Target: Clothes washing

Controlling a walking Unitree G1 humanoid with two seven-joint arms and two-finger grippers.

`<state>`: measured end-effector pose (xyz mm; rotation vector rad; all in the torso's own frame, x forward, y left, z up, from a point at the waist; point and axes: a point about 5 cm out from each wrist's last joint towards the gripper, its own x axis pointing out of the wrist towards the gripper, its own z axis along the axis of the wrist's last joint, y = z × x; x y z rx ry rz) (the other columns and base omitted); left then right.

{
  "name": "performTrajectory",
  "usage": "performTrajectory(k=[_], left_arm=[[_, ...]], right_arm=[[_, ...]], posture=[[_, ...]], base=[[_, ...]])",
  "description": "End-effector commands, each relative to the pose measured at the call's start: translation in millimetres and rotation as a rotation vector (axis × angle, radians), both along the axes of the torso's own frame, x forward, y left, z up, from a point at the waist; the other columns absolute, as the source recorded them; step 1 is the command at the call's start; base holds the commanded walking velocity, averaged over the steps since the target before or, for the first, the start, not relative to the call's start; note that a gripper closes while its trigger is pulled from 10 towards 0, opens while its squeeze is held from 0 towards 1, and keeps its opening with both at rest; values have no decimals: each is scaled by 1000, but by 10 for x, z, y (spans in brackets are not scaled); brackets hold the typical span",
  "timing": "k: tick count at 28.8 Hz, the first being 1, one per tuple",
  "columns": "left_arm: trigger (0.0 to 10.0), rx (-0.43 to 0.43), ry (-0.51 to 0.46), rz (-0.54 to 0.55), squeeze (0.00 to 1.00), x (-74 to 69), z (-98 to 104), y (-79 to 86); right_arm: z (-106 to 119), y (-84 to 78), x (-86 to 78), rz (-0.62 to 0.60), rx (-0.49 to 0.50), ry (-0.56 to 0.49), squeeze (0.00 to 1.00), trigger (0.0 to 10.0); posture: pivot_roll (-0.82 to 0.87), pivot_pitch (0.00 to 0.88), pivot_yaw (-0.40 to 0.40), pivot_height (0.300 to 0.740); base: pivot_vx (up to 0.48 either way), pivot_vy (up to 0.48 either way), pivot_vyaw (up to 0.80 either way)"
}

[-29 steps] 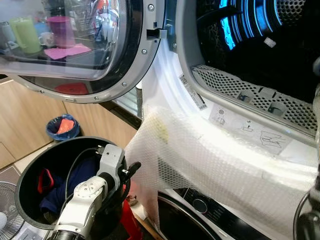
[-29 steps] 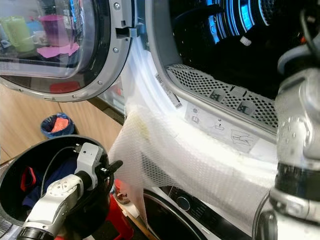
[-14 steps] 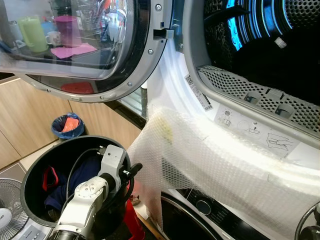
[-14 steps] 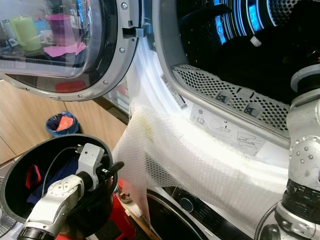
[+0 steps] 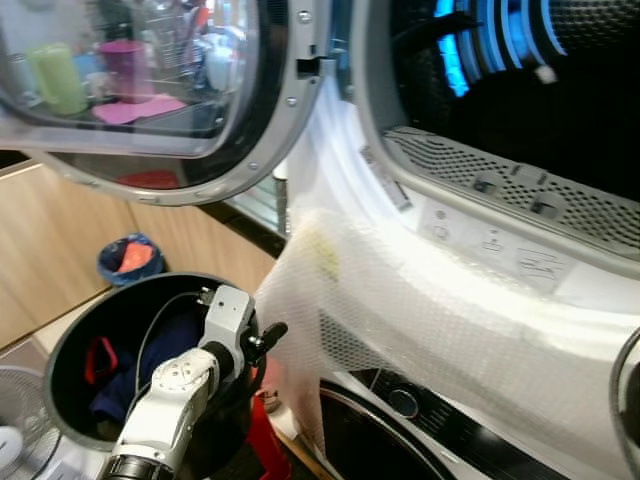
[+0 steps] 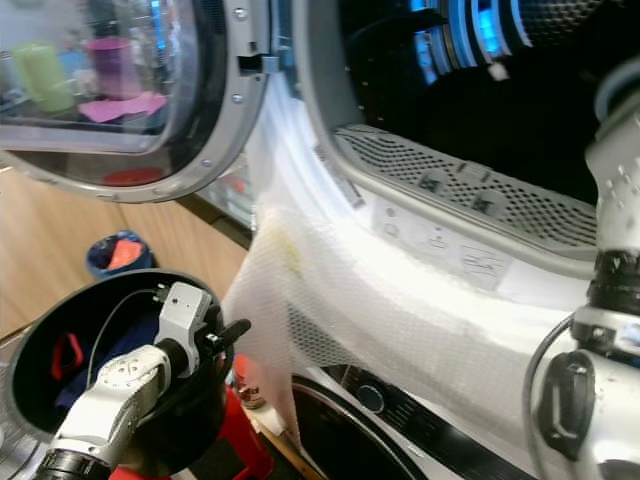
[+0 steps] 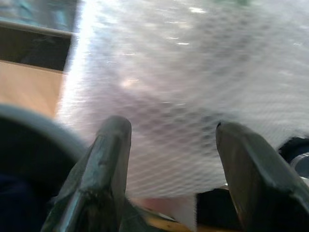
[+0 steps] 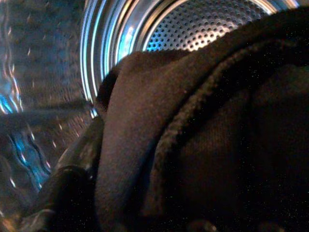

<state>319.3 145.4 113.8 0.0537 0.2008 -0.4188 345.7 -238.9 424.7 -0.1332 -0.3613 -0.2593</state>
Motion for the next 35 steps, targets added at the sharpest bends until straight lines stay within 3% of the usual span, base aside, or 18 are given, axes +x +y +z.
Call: performTrajectory(k=[1,7,11,16,23,27,28,32,35], left_arm=[[10000,0,9,-14,0,-12,5,-27],[10000,-4,16,-25,0,-9,-5,-61],[10000,-4,19,-22,0,-9,-16,-50],[10000,-9,25,-6,0,-13,-28,-36],[10000,-17,26,-13,0,-11,-30,-68],[10000,-21,24,-17,0,-3,-21,-78],[10000,-22,24,-18,0,-1,-21,-78],[10000,-22,24,-18,0,4,-17,-78],[10000,-24,24,-18,0,1,-13,-75]], right_arm=[[50,42,-108,-18,-37,18,0,10000],[-148,6,-255,-45,-55,100,0,10000],[-302,7,-339,-41,49,135,0,10000],[-618,194,-488,7,159,208,0,10000],[-940,358,-589,21,208,303,0,10000],[-1098,531,-691,105,174,383,0,10000],[-1138,582,-741,153,126,403,0,10000],[-1153,651,-824,233,78,407,0,10000],[-1087,696,-953,307,-12,376,0,10000]], posture=[[102,70,-28,740],[80,70,-35,740],[75,69,-45,740],[72,69,-53,740],[66,65,-58,740],[65,66,-57,740],[62,69,-56,740],[63,70,-55,740],[63,70,-53,740]], base=[[0,0,0],[0,0,0],[0,0,0],[0,0,0],[0,0,0],[0,0,0],[0,0,0],[0,0,0],[0,0,0]])
